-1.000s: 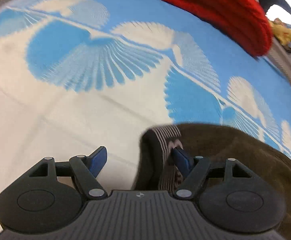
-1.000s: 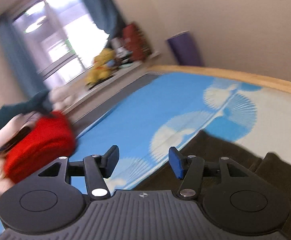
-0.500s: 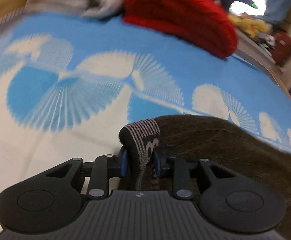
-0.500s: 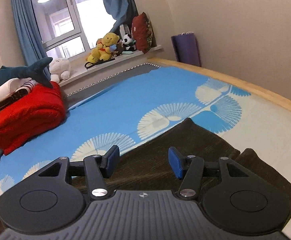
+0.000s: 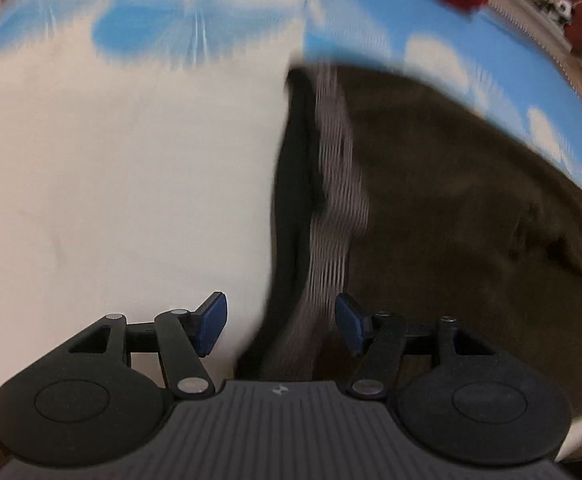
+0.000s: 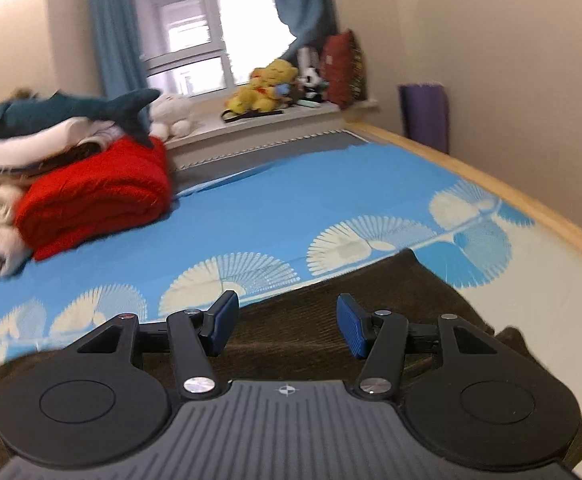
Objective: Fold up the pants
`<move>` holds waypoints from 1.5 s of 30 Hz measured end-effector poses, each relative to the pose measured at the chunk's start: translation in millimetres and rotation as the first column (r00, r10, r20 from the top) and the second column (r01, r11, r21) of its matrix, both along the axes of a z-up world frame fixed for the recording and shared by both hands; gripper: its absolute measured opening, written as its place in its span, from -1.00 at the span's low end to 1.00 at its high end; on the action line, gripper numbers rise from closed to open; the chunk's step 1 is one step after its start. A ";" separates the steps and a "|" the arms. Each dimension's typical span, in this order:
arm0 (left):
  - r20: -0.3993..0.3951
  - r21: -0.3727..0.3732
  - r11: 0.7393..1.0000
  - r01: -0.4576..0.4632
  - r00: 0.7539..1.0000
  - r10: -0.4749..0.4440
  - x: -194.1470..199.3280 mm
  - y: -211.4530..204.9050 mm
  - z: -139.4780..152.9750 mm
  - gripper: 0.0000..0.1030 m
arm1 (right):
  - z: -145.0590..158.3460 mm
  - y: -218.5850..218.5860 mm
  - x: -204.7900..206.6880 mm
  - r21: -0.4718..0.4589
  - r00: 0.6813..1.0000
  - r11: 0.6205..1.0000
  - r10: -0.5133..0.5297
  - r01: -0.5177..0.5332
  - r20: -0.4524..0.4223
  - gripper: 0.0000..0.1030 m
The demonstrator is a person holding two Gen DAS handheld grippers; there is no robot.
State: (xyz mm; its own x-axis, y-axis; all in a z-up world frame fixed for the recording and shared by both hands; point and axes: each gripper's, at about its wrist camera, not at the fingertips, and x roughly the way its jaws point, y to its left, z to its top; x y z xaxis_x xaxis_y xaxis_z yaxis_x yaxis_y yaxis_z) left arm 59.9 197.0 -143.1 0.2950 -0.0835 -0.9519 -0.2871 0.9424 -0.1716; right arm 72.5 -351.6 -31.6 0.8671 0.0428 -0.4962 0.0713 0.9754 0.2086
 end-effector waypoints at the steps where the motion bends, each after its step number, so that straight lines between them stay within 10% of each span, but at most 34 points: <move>1: -0.006 0.013 1.000 0.018 1.000 -0.018 -3.8 -2.0 -4.2 0.25 | 0.2 0.5 -2.4 0.005 1.000 1.000 0.002 -0.002 -0.008 0.11; 4: 0.000 0.060 0.995 0.085 0.996 -0.086 -8.5 -6.9 -8.1 0.24 | -1.9 -7.5 -8.1 0.065 0.999 0.998 -0.003 0.006 -0.046 0.11; 9: 0.007 0.082 0.985 0.152 0.988 -0.153 -12.7 -15.2 -5.3 -0.42 | -4.2 -19.5 -15.4 0.052 0.997 0.998 -0.041 0.044 -0.063 0.12; 10: 0.028 0.094 0.984 0.150 0.988 -0.153 -12.7 -16.3 -0.1 -0.95 | -5.8 -23.4 -16.5 0.056 0.996 0.997 -0.053 0.057 -0.071 0.12; 14: 0.126 0.052 0.997 0.063 0.990 -0.069 -23.4 -5.6 26.6 -0.90 | -11.4 -37.3 -21.9 0.081 0.991 0.991 -0.094 0.102 -0.099 0.12; 21: -0.003 0.168 0.969 0.181 0.983 -0.183 -20.3 -26.3 10.2 -0.87 | -21.1 -44.5 -30.0 0.019 0.987 0.996 -0.081 0.084 -0.136 0.12; 26: 0.168 0.252 0.952 0.176 0.960 -0.222 -20.3 -38.5 38.9 -0.85 | -22.2 -49.6 -31.7 0.013 0.984 0.995 -0.098 0.101 -0.147 0.12; 29: 0.203 0.176 0.949 0.263 0.933 -0.296 -17.5 -52.1 38.7 -0.83 | -22.2 -47.4 -31.9 0.010 0.985 0.995 -0.093 0.095 -0.146 0.12; 35: -0.125 0.141 0.885 0.443 0.895 -0.428 -6.2 -73.9 -25.9 -0.52 | -22.4 -33.9 -26.2 -0.010 0.988 0.999 -0.049 0.048 -0.147 0.12; 41: -0.009 0.193 0.881 0.433 0.898 -0.439 6.4 -82.4 1.8 -0.46 | -15.7 -20.0 -16.5 0.012 0.992 1.000 0.004 -0.002 -0.128 0.12; 45: 0.164 0.171 0.930 0.326 0.921 -0.353 20.1 -77.2 35.8 -0.38 | -12.4 -10.0 -6.4 0.030 0.992 0.998 0.052 -0.049 -0.114 0.12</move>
